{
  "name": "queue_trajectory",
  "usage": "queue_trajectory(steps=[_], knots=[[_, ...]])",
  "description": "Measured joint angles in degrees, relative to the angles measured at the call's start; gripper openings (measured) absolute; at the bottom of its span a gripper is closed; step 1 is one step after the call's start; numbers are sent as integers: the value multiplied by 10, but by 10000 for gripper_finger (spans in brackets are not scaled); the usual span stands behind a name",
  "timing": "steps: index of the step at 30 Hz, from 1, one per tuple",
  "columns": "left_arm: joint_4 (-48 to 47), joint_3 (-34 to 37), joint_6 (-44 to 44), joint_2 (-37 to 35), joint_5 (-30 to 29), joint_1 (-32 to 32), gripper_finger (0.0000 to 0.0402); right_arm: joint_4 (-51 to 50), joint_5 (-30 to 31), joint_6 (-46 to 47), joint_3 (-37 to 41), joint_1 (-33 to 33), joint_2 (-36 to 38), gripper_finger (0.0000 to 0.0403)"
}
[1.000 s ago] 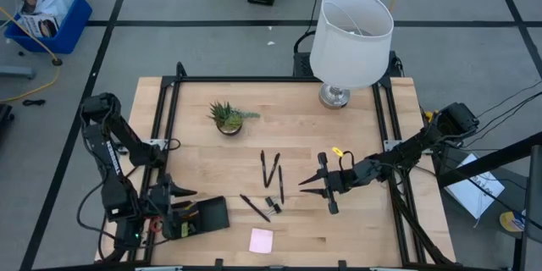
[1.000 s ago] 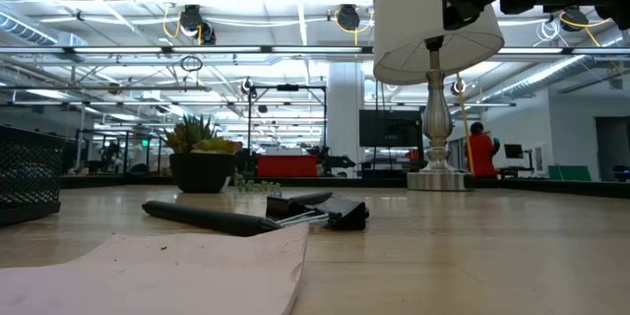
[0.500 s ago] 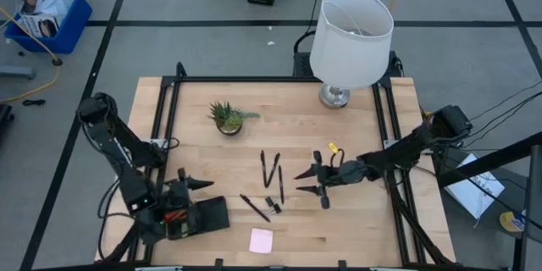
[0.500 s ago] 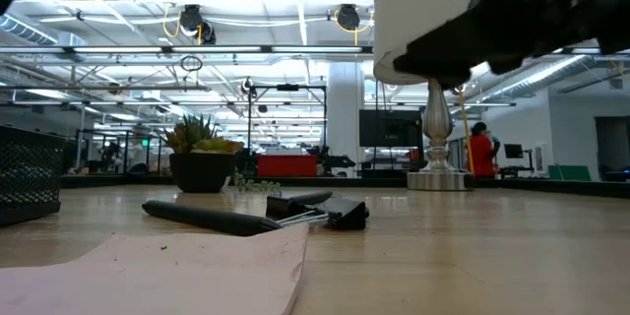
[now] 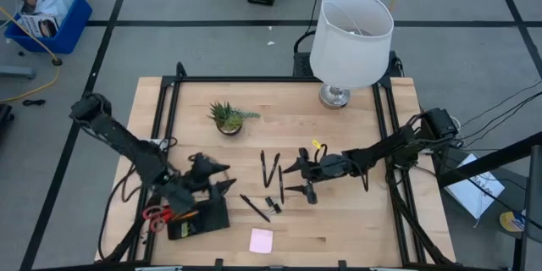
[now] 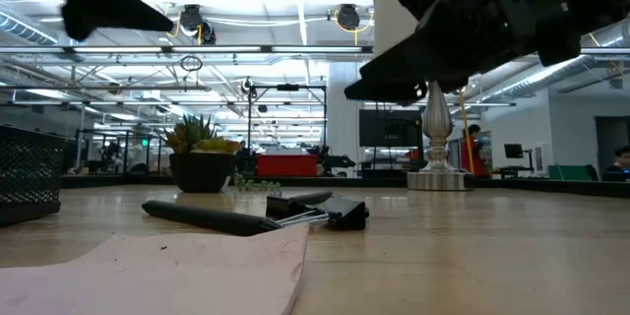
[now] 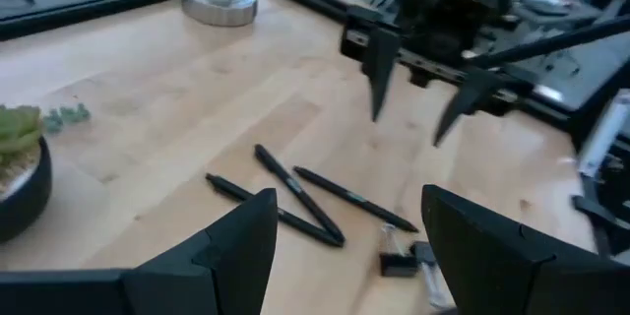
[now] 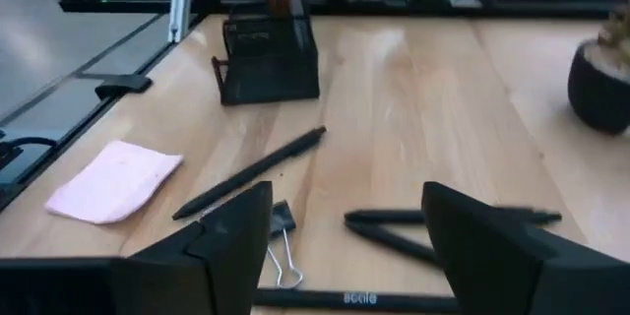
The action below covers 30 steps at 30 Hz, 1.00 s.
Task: Pick and place office supplies into organizer
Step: Put the bottom pen into the top left section of the desk organizer
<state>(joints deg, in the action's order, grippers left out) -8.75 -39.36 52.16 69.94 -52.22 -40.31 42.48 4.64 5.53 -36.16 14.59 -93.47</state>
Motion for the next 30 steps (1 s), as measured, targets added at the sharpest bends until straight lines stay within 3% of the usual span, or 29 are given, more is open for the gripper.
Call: queue_trajectory(steps=[5, 9, 18, 24, 30], knots=[[0, 0, -91, -12, 75, 87, 257, -30, 11, 38, 0, -4, 0, 246], [1, 0, -107, -15, 113, 129, 257, -34, 14, 47, 0, -4, 1, 240], [-2, 0, -113, -4, 132, 131, 257, -38, 14, 53, 0, -3, 0, 239], [22, 0, -121, -4, 132, 125, 257, -3, 27, 118, -2, 4, -12, 239], [34, -1, -134, -5, 132, 125, 258, -76, 53, 156, -105, 22, -99, 238]])
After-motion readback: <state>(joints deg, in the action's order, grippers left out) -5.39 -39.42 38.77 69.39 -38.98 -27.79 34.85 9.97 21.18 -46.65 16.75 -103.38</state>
